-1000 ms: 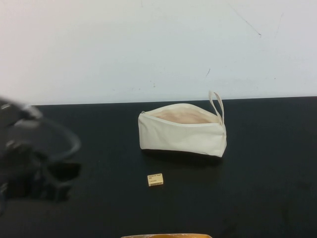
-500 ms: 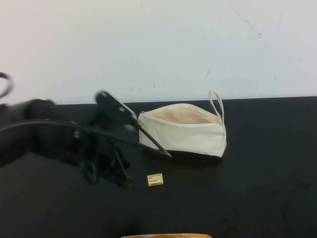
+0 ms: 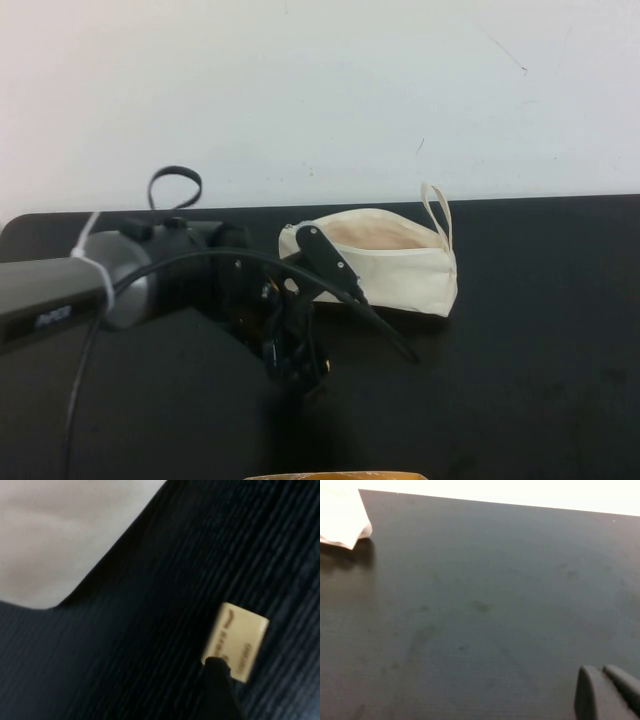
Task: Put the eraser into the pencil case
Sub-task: Pick up the eraser from the table, then place the eraser on the pencil case
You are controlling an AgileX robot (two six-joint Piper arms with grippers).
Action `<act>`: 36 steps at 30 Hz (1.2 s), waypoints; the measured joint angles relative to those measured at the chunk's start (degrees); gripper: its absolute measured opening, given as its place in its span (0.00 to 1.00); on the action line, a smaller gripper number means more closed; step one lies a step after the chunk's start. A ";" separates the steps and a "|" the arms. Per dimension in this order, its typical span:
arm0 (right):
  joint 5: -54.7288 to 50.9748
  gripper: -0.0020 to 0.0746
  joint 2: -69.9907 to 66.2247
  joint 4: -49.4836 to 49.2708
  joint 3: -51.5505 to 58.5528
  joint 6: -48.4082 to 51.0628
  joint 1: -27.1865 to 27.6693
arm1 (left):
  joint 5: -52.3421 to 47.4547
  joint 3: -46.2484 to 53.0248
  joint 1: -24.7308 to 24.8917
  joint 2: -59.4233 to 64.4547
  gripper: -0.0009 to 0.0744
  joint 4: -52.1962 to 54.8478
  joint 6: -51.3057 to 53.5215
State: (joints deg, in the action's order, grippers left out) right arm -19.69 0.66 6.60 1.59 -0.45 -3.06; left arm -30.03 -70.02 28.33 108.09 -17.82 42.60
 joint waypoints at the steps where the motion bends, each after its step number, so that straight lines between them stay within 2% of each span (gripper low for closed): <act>1: 0.00 0.02 0.00 0.00 0.00 0.00 0.00 | 0.27 -0.40 0.00 0.77 0.53 0.12 -0.06; 10: 0.00 0.02 0.00 0.00 0.00 0.00 0.00 | 3.59 -0.90 0.00 5.38 0.52 0.34 0.96; 13: 0.00 0.02 0.00 0.00 0.00 0.00 0.00 | 3.85 -1.00 0.00 5.60 0.43 0.22 1.01; 16: 0.00 0.02 0.00 0.00 0.00 0.00 0.00 | 3.95 -1.00 0.03 5.74 0.27 -0.45 1.01; 17: 0.00 0.02 0.00 0.00 0.00 0.00 0.00 | 4.11 -1.00 0.03 5.74 0.25 -0.69 0.81; 24: 0.00 0.02 0.00 0.00 0.00 0.00 0.00 | 1.16 -1.00 0.03 4.30 0.25 -4.45 -6.92; 30: 0.00 0.02 0.00 0.00 0.00 0.00 0.00 | -4.46 -5.51 0.03 -2.66 0.25 -10.52 -7.61; 33: 0.00 0.02 0.00 0.00 0.00 0.00 0.00 | -0.01 -9.35 0.03 -5.43 0.25 -13.77 -6.63; 36: 0.00 0.02 0.00 0.00 0.00 0.00 0.00 | 10.59 -11.31 0.03 -6.17 0.25 -17.10 -6.49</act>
State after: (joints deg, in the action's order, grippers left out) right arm -19.69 0.66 6.60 1.59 -0.45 -3.06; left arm -19.44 -81.34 28.36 101.92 -34.92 36.11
